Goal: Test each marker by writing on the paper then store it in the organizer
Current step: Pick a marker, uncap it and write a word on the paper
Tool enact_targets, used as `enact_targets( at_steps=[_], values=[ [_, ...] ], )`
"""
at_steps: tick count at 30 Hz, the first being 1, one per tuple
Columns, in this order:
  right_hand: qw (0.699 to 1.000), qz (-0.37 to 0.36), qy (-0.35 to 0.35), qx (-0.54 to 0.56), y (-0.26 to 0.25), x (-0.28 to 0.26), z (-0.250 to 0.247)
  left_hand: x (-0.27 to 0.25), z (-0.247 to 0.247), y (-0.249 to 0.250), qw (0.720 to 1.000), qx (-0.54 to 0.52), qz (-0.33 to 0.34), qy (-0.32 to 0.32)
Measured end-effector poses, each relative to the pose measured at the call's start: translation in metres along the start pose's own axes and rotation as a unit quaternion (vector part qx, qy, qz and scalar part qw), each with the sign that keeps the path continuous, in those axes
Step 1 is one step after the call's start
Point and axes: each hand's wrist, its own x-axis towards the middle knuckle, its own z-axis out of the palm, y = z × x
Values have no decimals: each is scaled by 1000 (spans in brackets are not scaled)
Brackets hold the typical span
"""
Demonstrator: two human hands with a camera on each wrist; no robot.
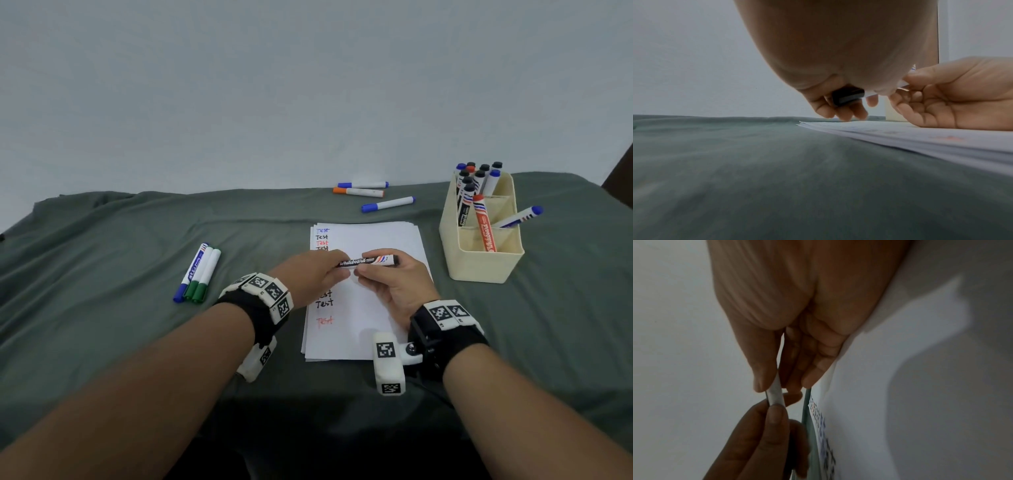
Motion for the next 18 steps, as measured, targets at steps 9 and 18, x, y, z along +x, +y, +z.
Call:
enact_targets(
  at_steps=[9, 18],
  values=[
    [1000, 12, -18, -3, -1, -1, 0, 0, -2, -10, 996, -53, -61, -23],
    [999, 0, 16, 33, -1, 0, -1, -22, -15, -48, 969, -114, -189, 113]
  ],
)
